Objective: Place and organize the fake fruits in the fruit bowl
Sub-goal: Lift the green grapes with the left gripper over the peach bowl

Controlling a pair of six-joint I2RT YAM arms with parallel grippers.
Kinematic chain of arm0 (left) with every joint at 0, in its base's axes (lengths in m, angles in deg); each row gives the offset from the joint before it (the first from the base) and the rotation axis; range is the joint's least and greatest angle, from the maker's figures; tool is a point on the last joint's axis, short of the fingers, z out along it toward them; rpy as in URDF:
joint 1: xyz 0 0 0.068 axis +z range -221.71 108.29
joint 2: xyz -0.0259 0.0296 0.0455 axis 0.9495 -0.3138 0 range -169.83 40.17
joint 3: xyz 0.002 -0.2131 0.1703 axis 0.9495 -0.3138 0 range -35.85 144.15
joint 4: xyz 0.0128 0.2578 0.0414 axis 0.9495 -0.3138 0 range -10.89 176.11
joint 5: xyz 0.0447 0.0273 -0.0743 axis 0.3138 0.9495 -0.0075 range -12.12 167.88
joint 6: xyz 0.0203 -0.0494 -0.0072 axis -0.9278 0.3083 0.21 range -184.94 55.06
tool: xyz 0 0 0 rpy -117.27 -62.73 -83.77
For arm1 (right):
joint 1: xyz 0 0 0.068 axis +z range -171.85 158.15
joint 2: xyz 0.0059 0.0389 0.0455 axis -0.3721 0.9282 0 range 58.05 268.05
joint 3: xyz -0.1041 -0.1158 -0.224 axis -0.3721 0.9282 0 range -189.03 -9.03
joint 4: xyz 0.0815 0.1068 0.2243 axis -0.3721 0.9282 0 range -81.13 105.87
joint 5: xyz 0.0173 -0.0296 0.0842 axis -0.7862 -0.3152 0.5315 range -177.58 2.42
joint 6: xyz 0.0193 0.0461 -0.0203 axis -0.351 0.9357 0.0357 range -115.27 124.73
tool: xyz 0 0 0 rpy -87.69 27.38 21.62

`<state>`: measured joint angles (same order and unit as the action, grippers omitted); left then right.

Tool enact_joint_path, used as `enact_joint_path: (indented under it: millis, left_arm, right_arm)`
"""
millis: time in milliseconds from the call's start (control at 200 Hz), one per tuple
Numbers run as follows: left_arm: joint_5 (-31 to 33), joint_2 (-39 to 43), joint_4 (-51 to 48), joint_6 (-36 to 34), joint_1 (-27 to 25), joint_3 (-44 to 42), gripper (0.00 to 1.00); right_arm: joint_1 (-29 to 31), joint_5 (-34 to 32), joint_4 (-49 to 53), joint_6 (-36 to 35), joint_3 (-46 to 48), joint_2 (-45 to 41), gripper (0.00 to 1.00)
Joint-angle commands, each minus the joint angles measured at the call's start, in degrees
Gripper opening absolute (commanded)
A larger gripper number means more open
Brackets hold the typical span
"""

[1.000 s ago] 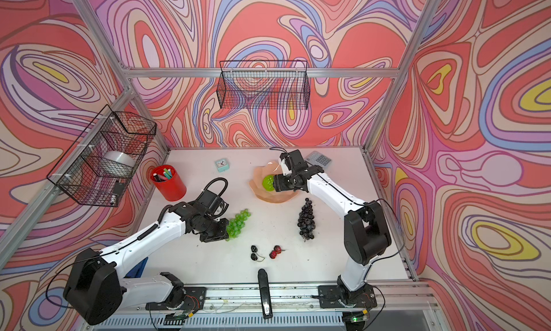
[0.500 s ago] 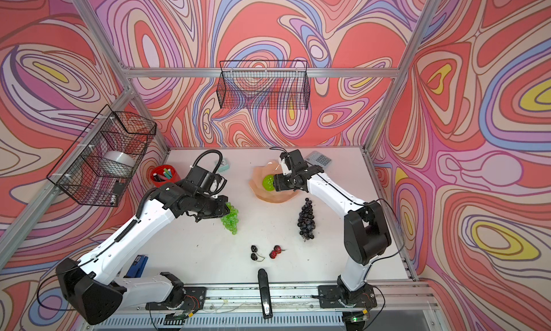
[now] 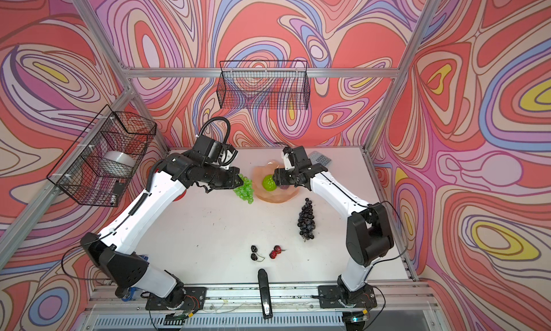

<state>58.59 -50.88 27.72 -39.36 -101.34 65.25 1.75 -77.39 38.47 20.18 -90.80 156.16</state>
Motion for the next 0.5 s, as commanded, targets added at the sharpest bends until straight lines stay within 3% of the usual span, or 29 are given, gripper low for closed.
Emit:
enact_joint_path:
  millis: [0, 245, 496]
  left_arm:
    - [-4.61, -3.94, 1.50, -2.16, -0.04, 5.78, 0.00]
    - [-8.60, -14.37, 2.37, -3.09, -1.34, 15.33, 0.00]
    - [-11.10, -20.27, 9.10, -0.97, -2.62, 16.78, 0.00]
  right_arm:
    - [-2.03, -0.80, -3.96, 1.77, 0.55, -1.51, 0.68]
    - [-3.57, -3.10, -6.45, 1.29, 1.90, -1.06, 0.68]
    - [-4.41, -3.59, -7.98, 1.87, 3.76, -0.72, 0.68]
